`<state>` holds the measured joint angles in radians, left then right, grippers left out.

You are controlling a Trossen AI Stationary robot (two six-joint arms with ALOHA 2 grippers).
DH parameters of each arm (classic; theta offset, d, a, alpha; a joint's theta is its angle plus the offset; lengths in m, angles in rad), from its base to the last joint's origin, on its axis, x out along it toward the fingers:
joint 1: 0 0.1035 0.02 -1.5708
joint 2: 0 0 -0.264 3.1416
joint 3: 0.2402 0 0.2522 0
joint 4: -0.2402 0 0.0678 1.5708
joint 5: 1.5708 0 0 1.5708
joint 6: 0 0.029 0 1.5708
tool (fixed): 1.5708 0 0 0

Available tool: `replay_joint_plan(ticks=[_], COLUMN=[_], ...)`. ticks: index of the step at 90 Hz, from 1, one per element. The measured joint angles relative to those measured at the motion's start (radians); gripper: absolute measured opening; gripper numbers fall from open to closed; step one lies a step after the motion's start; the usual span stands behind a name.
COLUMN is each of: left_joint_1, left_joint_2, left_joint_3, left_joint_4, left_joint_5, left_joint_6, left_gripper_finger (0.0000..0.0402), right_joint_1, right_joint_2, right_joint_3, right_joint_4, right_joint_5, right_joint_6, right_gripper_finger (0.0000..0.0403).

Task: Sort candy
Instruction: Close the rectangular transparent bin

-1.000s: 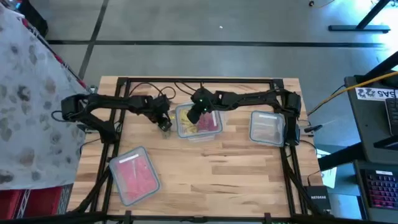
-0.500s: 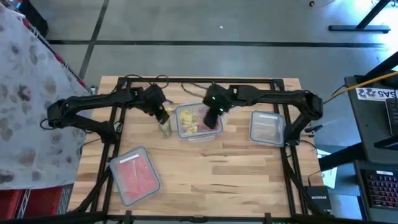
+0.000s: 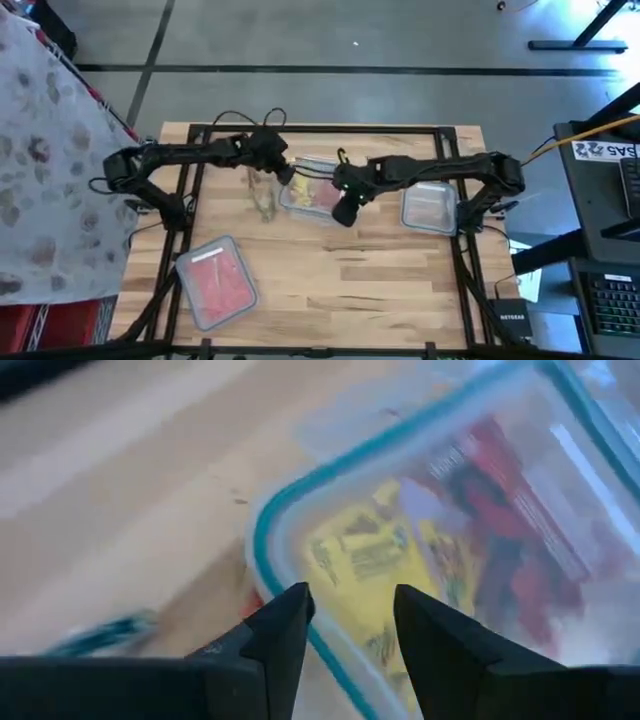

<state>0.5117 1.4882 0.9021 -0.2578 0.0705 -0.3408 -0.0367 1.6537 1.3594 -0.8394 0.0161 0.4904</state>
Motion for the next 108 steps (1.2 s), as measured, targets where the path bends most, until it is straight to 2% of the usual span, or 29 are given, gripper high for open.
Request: replay_joint_plan(ticks=[18,30,42,48,58,66,81,85,92,100,108], left_joint_1=[0.006,0.007,0.013,0.013,-0.003,-0.026,-0.112,-0.144,-0.192,-0.233,-0.226], left_joint_2=[-0.035,0.011,0.117,0.153,0.167,0.145,0.073,0.061,0.032,-0.029,-0.095], left_joint_3=[0.062,0.053,0.046,0.047,0.050,0.045,0.037,0.038,0.038,0.034,0.054], left_joint_4=[-0.011,-0.018,-0.031,-0.038,-0.045,-0.068,-0.173,-0.197,-0.236,-0.267,-0.254], left_joint_5=[0.001,0.058,0.168,0.199,0.190,0.185,0.194,0.182,0.132,-0.005,-0.122], left_joint_6=[0.026,0.042,0.038,0.037,0.029,-0.001,-0.056,-0.056,-0.051,-0.082,-0.098], left_gripper_finger=[0.0136,0.0136,0.0136,0.0136,0.0136,0.0136,0.0136,0.0136,0.0136,0.0136,0.0136], right_joint_1=[0.032,-0.018,-0.092,-0.115,-0.112,-0.076,0.058,0.089,0.116,0.123,0.120], right_joint_2=[0.003,0.036,0.083,0.120,0.150,0.155,0.150,0.151,0.128,0.075,-0.009], right_joint_3=[0.000,-0.021,-0.090,-0.116,-0.137,-0.150,-0.158,-0.157,-0.134,-0.103,-0.061], right_joint_4=[-0.016,0.034,0.243,0.258,0.267,0.281,0.344,0.356,0.291,0.179,0.145], right_joint_5=[0.103,0.189,0.087,0.053,0.041,0.025,-0.015,0.005,0.101,0.216,0.270], right_joint_6=[0.003,-0.024,-0.049,-0.045,0.006,0.034,0.137,0.174,0.232,0.262,0.231], right_gripper_finger=[0.0138,0.0138,0.0138,0.0138,0.0138,0.0138,0.0138,0.0138,0.0138,0.0138,0.0138])
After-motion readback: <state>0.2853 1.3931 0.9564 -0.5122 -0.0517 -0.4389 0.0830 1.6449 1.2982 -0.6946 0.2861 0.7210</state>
